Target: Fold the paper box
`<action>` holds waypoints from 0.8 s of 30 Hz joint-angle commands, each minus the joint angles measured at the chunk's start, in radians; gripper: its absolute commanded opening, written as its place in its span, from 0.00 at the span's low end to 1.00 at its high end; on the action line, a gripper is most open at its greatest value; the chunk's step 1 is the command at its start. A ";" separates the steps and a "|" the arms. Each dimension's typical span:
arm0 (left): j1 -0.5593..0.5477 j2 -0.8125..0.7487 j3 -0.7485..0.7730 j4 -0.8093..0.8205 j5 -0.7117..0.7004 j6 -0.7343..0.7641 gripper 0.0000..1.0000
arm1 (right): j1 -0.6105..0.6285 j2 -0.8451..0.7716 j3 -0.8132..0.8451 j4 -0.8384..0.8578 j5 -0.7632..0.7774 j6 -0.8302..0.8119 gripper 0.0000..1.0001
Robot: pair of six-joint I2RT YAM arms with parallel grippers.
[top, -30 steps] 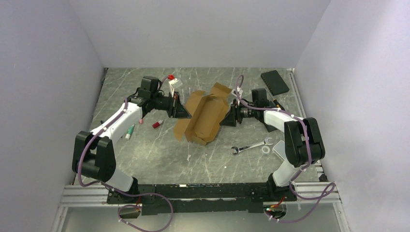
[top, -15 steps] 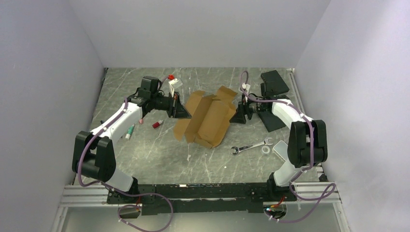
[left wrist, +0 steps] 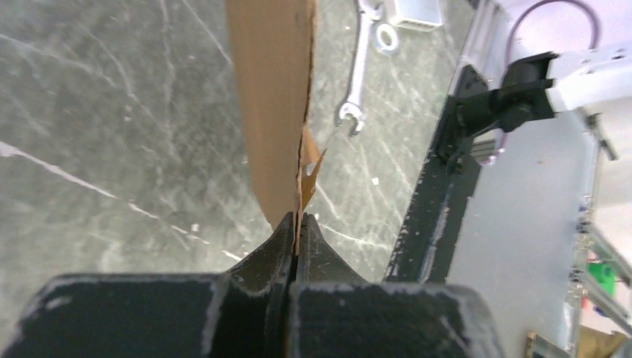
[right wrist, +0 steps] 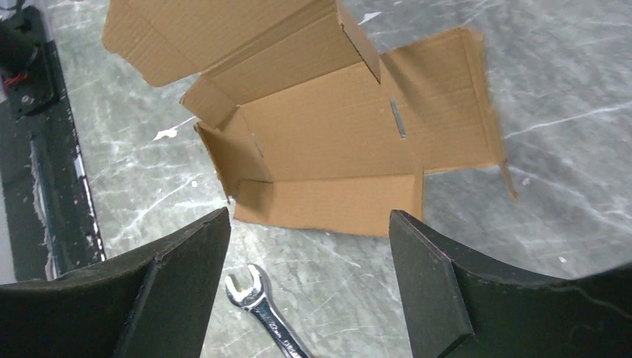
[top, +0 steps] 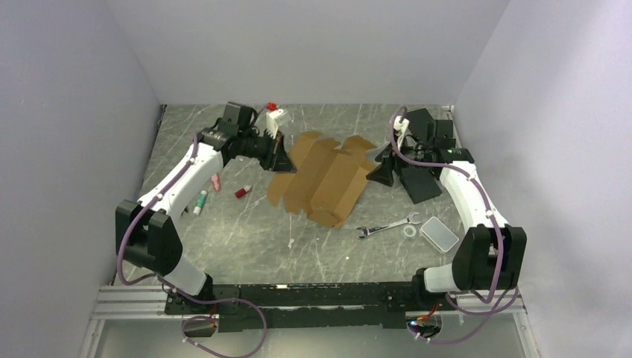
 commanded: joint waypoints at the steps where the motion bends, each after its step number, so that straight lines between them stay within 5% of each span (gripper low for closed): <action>1: -0.066 0.082 0.241 -0.296 -0.213 0.142 0.00 | -0.038 -0.036 -0.018 0.131 0.010 0.092 0.83; 10: -0.171 0.178 0.569 -0.596 -0.505 0.187 0.00 | -0.079 -0.121 -0.082 0.275 -0.036 0.149 0.86; 17: -0.235 0.258 0.678 -0.671 -0.579 0.188 0.00 | -0.012 -0.103 -0.283 0.806 0.019 0.227 0.90; 24: -0.272 0.256 0.698 -0.690 -0.627 0.178 0.00 | 0.073 0.095 -0.186 0.806 0.115 0.205 0.90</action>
